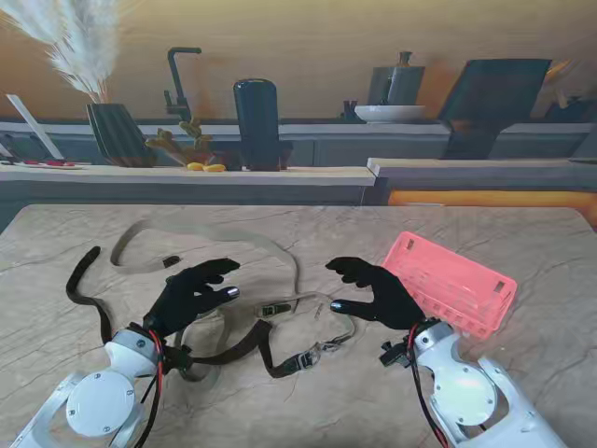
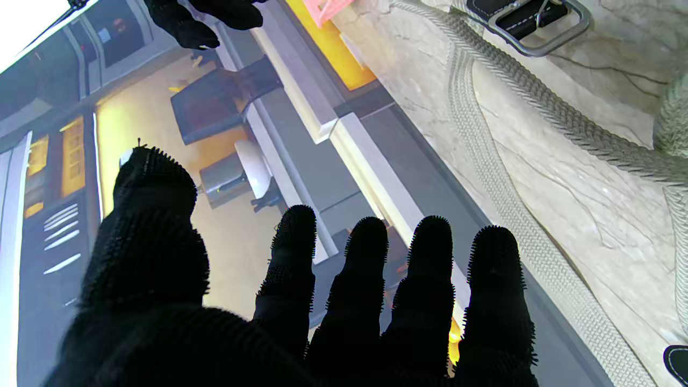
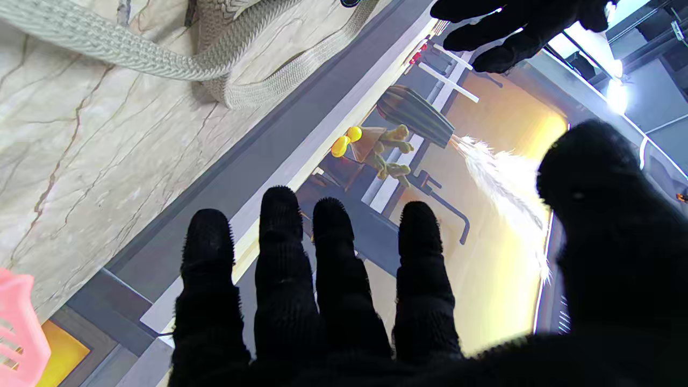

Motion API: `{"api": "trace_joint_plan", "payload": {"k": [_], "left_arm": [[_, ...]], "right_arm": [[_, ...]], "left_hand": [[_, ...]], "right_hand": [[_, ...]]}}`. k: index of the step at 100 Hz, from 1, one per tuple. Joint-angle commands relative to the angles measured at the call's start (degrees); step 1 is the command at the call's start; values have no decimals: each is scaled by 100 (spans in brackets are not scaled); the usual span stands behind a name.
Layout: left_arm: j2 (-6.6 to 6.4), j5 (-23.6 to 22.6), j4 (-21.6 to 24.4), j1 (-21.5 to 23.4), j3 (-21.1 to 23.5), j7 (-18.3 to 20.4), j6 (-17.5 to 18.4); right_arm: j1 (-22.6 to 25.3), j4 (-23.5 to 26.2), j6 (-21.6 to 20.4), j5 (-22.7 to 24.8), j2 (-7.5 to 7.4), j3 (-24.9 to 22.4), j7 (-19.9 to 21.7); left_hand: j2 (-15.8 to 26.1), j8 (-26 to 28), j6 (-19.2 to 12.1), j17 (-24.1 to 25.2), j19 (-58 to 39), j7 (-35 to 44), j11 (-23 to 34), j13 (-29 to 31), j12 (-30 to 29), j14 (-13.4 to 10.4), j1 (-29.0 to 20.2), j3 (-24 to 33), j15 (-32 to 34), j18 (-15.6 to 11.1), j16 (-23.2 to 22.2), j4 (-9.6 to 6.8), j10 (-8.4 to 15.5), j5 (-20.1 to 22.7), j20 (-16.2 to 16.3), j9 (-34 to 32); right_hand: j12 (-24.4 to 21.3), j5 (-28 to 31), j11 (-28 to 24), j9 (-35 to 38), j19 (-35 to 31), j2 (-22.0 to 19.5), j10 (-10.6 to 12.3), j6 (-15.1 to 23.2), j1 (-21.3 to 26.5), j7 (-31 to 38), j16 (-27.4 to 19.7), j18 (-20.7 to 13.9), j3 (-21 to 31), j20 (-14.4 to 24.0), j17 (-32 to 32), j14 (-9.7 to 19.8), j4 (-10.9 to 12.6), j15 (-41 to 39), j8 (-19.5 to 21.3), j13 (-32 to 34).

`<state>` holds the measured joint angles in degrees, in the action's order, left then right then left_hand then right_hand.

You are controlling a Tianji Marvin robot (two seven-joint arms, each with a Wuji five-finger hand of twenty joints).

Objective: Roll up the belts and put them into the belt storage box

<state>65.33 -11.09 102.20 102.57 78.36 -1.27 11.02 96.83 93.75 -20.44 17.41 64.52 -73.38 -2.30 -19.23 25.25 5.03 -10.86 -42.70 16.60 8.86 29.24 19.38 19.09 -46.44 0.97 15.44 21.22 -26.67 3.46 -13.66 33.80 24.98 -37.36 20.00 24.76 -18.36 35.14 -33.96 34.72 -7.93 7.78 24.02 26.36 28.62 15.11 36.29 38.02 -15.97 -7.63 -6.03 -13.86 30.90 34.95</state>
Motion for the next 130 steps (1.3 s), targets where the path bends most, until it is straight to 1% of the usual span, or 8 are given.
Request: {"api": "trace_joint_plan", "payload": {"k": [1,38,55,78,103,113,118,130], "left_arm": [[-13,51,-8,30,11,98,-11],[-27,82,-33,48,41,164,45],[-40,79,-40,14,13,230,-29],[-60,60,-18,36,12,307,-48],[-69,91,14,51,-2,365,-118],[-74,96,17,44,-7,392,-140],[-76,106,11,31,-11,406,-155],[-84,137,2,-4,-24,464,-208]], "right_arm": [[35,54,9,9,31,11,-11],[-55,-44,-60,149,33,71,-76],[-167,-148,-66,456,5,144,-97],[-178,-176,-188,1395,-167,62,170],[-104,-37,-723,2431,-379,-297,574],[-70,13,-972,2876,-454,-455,694],[-49,26,-1077,3117,-485,-529,709],[-11,44,-1236,3701,-560,-654,766]], "left_hand": [[97,30,-189,13,53,-8,-81,-44,-68,-208,123,-40,-55,-148,18,-176,159,-160,69,101],[109,43,-196,-27,70,8,-81,20,-64,-194,120,-65,-23,-152,-8,-174,163,-94,111,66],[112,50,-195,-21,72,6,-83,21,-61,-178,112,-74,-15,-157,-19,-175,152,-84,126,71],[132,58,-199,-26,70,5,-70,53,-53,-173,109,-86,5,-151,-33,-176,152,-63,140,30],[156,66,-201,-29,66,3,-50,83,-31,-174,110,-105,29,-152,-53,-177,151,-43,151,-21],[164,70,-185,-33,63,5,-37,109,-20,-165,110,-108,44,-148,-63,-177,141,-32,155,-61],[169,72,-180,-37,57,5,-31,123,-14,-156,104,-108,54,-154,-69,-178,142,-28,158,-78],[181,75,-176,-47,41,2,-21,149,1,-138,101,-112,78,-153,-88,-177,121,-18,166,-124]], "right_hand": [[75,42,-108,69,102,-49,59,5,-178,36,86,-163,-20,-70,11,174,251,-54,78,169],[98,94,-169,153,-69,-43,90,54,-124,66,173,-167,60,41,-77,195,265,-160,98,274],[128,192,-250,211,-138,-31,95,297,-11,182,225,-173,177,90,-106,191,274,-227,147,321],[127,179,-285,208,-172,-50,120,294,-11,243,239,-143,273,119,-102,212,261,-242,150,304],[125,300,-328,223,-194,-43,133,349,32,317,231,-147,375,129,-118,244,261,-247,150,315],[119,345,-339,213,-195,-15,160,595,110,410,219,-155,435,123,-124,293,259,-241,183,308],[107,353,-327,188,-197,100,182,766,242,472,209,-172,509,118,-130,306,267,-232,206,298],[46,158,-250,2,-193,369,276,1079,553,655,130,-275,927,74,-116,423,225,-157,213,210]]}}
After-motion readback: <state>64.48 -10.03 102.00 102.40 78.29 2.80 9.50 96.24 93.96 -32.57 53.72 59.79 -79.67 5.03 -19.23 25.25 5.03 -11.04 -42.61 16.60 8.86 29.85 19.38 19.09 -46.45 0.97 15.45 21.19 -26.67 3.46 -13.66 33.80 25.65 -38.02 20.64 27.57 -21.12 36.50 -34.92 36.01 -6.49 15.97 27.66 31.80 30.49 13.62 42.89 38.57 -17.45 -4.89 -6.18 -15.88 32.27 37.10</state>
